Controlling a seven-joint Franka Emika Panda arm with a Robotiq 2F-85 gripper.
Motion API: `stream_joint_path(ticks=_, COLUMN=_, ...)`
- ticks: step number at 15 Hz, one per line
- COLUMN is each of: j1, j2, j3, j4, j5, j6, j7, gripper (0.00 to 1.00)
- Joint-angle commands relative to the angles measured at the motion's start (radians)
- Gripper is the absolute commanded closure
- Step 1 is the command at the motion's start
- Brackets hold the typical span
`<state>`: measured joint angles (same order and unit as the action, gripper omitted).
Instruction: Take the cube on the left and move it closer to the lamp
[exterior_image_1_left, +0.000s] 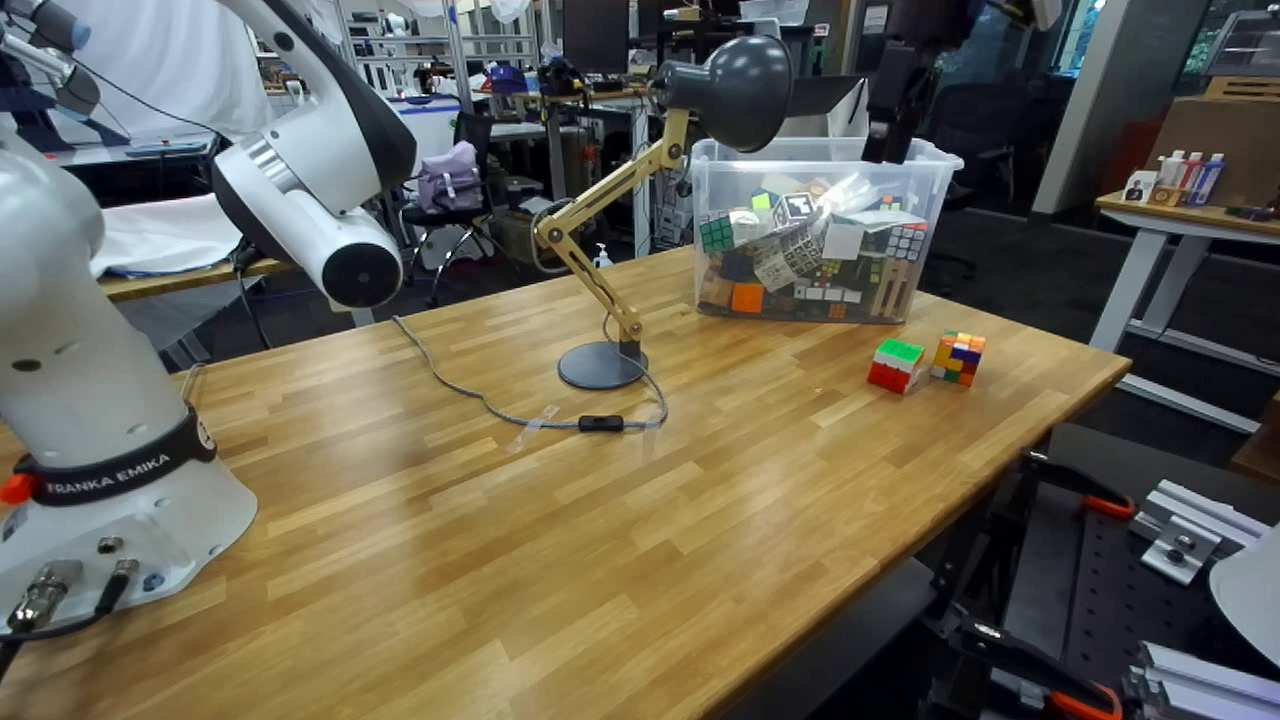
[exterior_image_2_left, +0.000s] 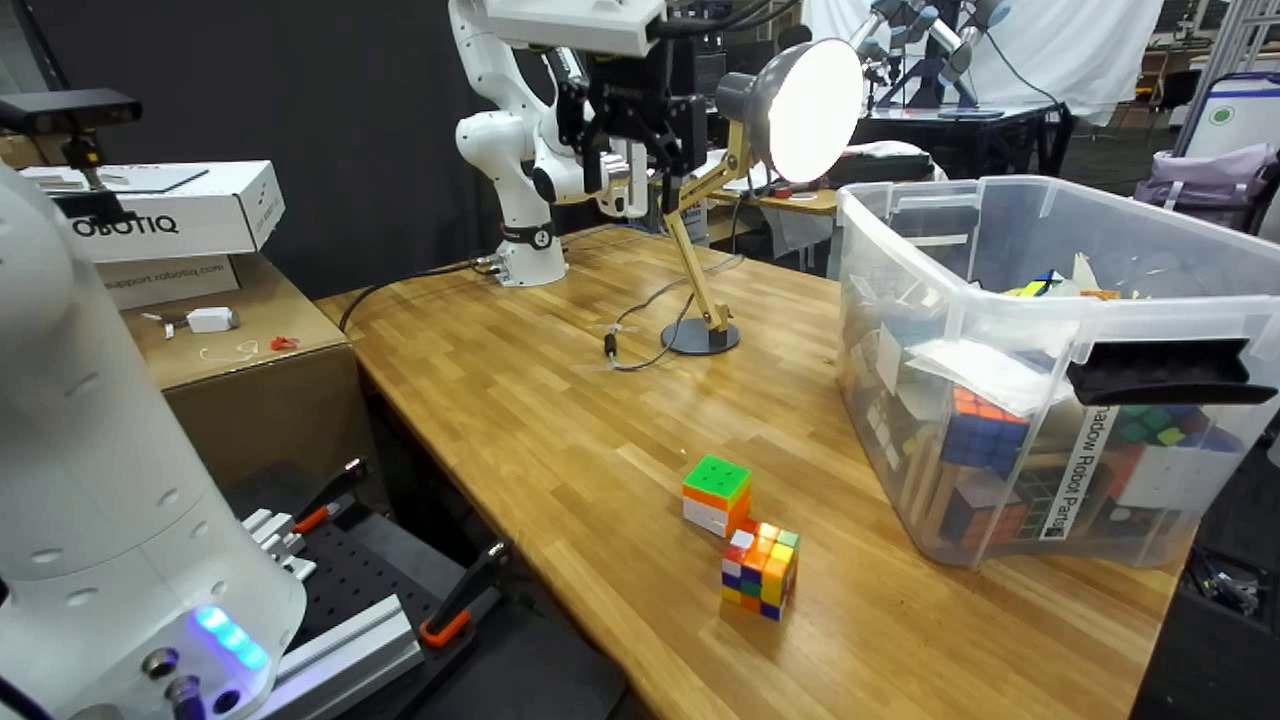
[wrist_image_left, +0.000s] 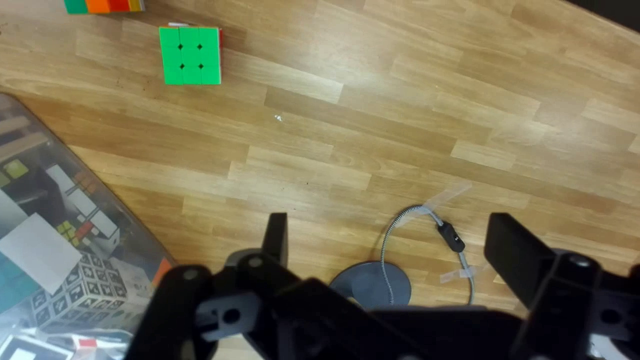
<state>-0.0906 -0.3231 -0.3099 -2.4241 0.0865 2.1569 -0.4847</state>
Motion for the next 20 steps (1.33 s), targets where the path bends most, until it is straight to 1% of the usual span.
stream_joint_path(ticks=1, j1=-0.038, j2=0.025, j3=-0.008, j4=-0.062, j5=0.006, j6=0.107, j7=0.012, gripper=0.0)
stream_joint_path(ticks=4, j1=-0.079, j2=0.049, j3=-0.015, j4=-0.113, j5=-0.039, j6=0.214, j7=0.025, gripper=0.0)
stream_joint_path(ticks=5, j1=-0.066, j2=0.048, j3=-0.015, j4=-0.09, j5=-0.011, j6=0.149, j7=0.001, gripper=0.0)
stream_joint_path(ticks=13, j1=-0.068, j2=0.051, j3=-0.011, j4=-0.096, j5=-0.013, j6=0.159, j7=0.001, gripper=0.0)
stream_joint_path(ticks=16, j1=-0.08, j2=0.074, j3=-0.011, j4=-0.1, j5=-0.073, j6=0.21, j7=-0.022, gripper=0.0)
stream_joint_path(ticks=20, j1=-0.114, j2=0.131, j3=-0.022, j4=-0.147, j5=-0.199, j6=0.289, j7=-0.036, gripper=0.0)
